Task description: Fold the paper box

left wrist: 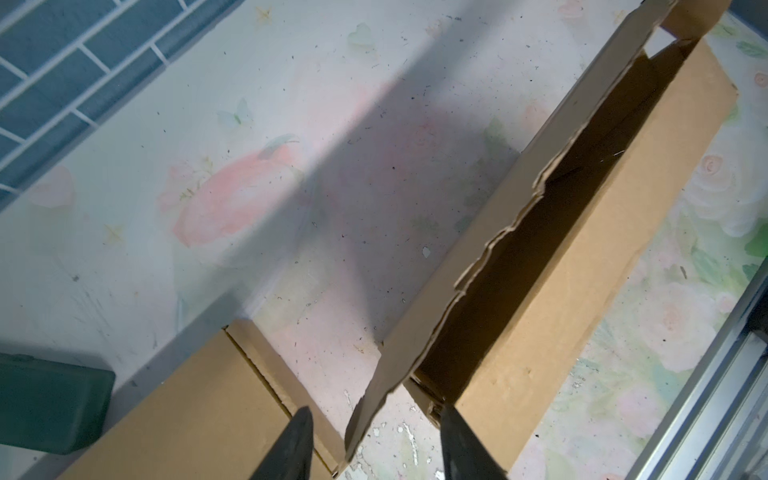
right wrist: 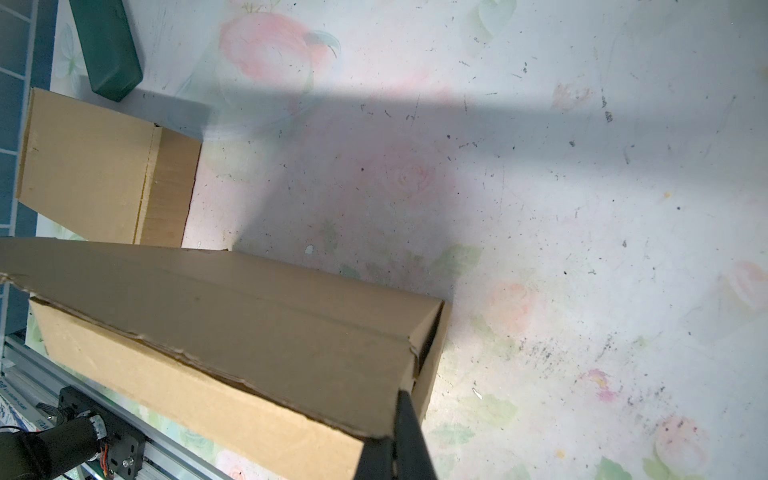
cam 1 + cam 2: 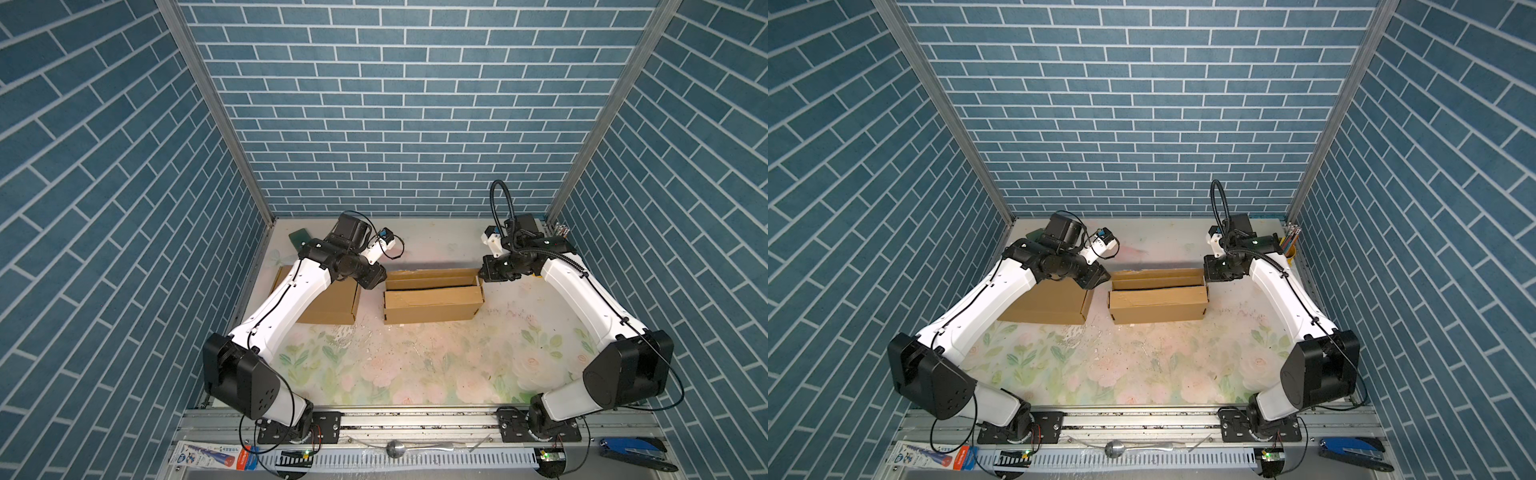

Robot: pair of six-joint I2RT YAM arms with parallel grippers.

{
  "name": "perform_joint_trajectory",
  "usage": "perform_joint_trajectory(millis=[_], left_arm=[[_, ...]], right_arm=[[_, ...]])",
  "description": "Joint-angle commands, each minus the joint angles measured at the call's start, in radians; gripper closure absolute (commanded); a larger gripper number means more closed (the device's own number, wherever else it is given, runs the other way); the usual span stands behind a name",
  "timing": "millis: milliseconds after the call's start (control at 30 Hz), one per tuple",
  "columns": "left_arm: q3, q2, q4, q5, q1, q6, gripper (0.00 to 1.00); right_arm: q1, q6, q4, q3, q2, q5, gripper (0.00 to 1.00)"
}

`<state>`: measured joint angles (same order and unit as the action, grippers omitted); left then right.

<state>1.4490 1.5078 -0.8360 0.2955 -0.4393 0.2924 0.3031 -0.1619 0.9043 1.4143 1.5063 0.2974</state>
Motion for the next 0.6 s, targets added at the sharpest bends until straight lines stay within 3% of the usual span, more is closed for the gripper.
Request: perform_joint_trajectory(millis=[0, 233, 333, 567], left_arm=[[0.024, 0.015, -0.032, -0.013, 0.005, -0.002, 0.54], [0.059, 0.06, -0.063, 0.004, 0.004, -0.008, 0.78], [0.074, 0.072, -0.1, 0.022, 0.004, -0.029, 0.94], [0.066, 0.069, -0.091, 0.077, 0.002, -0.213, 1.0]], right_arm=[[0.01, -0.042, 0.054, -0.035, 0.023, -0.003, 1.0], [0.01, -0.048, 0.053, -0.028, 0.025, -0.001, 1.0], [0.01, -0.063, 0.047, -0.028, 0.028, 0.01, 1.0], [0.01, -0.092, 0.031, -0.028, 0.031, 0.013, 1.0]])
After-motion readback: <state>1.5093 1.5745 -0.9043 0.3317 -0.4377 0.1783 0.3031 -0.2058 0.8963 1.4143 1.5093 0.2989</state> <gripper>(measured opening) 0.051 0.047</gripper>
